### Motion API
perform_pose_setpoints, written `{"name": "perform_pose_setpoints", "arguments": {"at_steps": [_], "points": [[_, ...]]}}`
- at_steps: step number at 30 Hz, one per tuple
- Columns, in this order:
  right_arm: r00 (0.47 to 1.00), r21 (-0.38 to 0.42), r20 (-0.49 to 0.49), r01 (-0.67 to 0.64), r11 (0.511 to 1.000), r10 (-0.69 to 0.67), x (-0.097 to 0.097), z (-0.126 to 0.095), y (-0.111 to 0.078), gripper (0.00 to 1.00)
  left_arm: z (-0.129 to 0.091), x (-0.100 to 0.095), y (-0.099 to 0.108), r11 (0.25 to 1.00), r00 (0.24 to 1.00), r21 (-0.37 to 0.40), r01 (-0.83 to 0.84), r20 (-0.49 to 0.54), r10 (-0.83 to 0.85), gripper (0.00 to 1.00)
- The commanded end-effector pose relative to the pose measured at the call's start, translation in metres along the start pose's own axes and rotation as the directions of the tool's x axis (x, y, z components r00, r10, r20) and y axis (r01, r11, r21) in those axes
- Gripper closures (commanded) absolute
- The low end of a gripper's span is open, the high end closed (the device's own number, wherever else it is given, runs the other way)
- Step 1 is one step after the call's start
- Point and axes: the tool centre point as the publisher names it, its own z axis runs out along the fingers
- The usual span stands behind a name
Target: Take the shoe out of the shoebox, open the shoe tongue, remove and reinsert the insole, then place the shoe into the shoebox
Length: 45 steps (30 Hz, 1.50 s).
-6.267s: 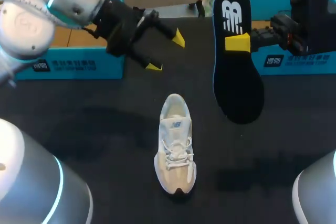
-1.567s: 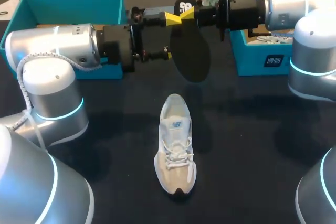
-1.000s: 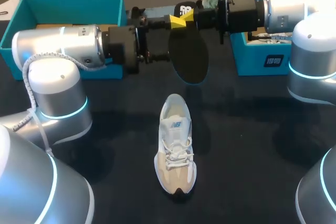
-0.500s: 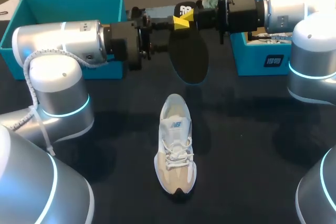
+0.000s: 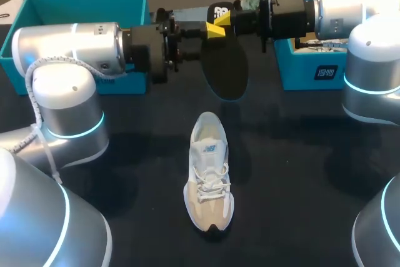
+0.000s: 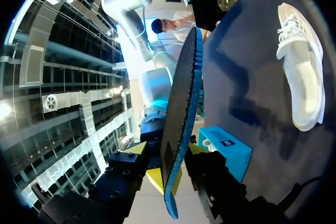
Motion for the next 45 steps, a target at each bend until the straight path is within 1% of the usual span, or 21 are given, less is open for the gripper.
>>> {"name": "perform_pose_setpoints", "arguments": {"at_steps": [1,6,11,22,35,40,45], "points": [[1.0,-0.002,0.003,0.0,1.0,0.001,0.0003,0.0003,-0.001,1.0,-0.0019,-0.0004,-0.001,1.0,1.0,0.005,0.0,-0.003,0.0,0.57],[1.0,-0.002,0.003,0.0,1.0,0.001,0.0003,0.0003,-0.001,1.0,-0.0032,0.0,-0.0026,1.0,1.0,0.012,0.0,-0.007,0.0,0.58],[1.0,-0.006,0.004,0.027,1.0,-0.027,0.0004,0.0004,0.0002,1.0,-0.0057,0.0015,-0.0036,1.0,1.0,0.012,0.004,-0.011,-0.004,0.58],[0.993,-0.009,-0.054,0.103,0.995,-0.103,0.0002,0.0014,0.0021,1.0,-0.0072,0.004,-0.0034,1.0,1.0,0.011,0.01,-0.014,-0.009,0.6],[0.993,-0.011,-0.054,0.107,0.994,-0.107,0.0001,0.0014,0.0022,1.0,-0.0068,0.0031,-0.0041,1.0,1.0,0.017,0.006,-0.019,-0.006,0.66],[0.993,-0.011,-0.054,0.107,0.994,-0.107,0.0001,0.0014,0.0022,1.0,-0.0051,-0.0025,-0.0048,1.0,1.0,0.024,0.0,-0.01,0.0,0.69],[0.993,-0.011,-0.054,0.107,0.994,-0.107,0.0001,0.0014,0.0022,1.0,-0.0044,-0.0036,-0.0049,1.0,1.0,0.025,-0.004,-0.006,0.004,0.73]]}}
